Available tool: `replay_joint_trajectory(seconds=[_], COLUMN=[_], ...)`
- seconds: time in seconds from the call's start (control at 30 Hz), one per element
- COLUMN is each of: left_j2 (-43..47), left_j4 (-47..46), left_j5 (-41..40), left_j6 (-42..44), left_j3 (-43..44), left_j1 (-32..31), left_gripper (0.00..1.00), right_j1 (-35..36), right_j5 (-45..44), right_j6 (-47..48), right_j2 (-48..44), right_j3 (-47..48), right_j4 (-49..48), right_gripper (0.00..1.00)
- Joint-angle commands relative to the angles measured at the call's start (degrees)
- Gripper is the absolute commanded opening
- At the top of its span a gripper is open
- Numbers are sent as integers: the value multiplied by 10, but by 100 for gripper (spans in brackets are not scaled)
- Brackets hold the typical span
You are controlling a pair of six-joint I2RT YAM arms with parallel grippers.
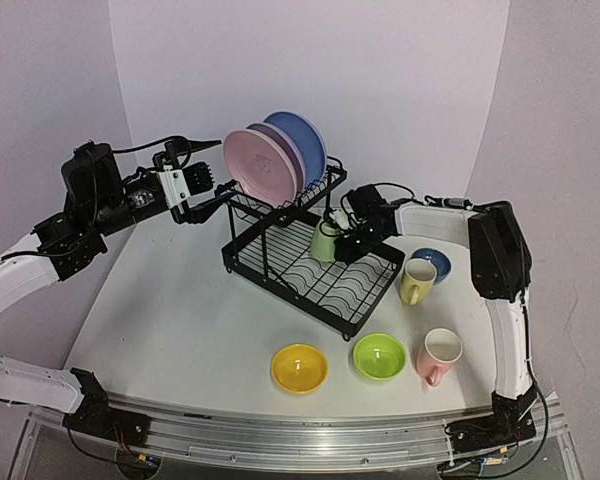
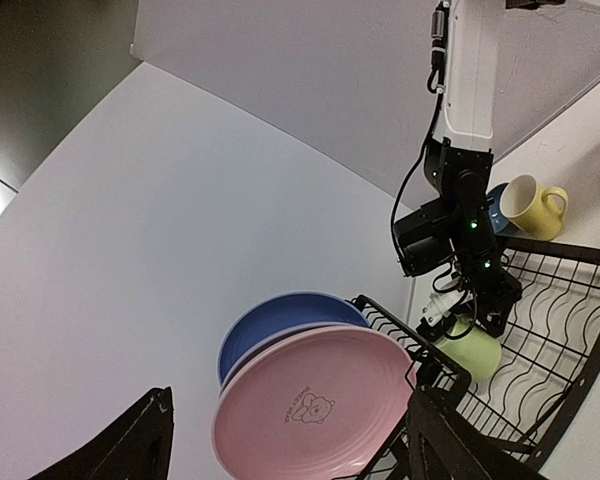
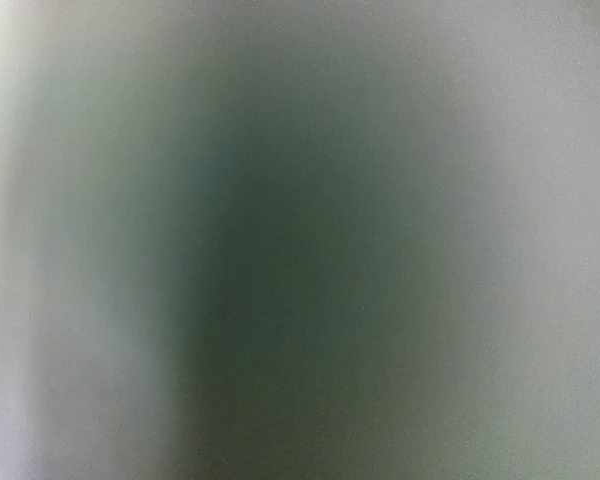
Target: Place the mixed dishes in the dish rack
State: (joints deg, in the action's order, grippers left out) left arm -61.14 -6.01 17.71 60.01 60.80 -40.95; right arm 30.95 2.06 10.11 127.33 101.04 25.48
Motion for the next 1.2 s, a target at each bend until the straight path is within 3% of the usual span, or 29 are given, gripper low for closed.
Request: replay_joint_trajectory(seconds=[0.0, 1.17], left_j2=[4, 3], left_j4=[-14, -15], left_j5=[-11, -7], left_j6=[1, 10], left_j3=[25, 29], left_j1=[-2, -2], left_gripper=[80, 80], right_j1=[-3, 9], right_j5=[2, 22], right_j6=[4, 4], right_j2=[11, 140], right_j3=[58, 240], right_j4=[-17, 16], right_gripper=[0, 0])
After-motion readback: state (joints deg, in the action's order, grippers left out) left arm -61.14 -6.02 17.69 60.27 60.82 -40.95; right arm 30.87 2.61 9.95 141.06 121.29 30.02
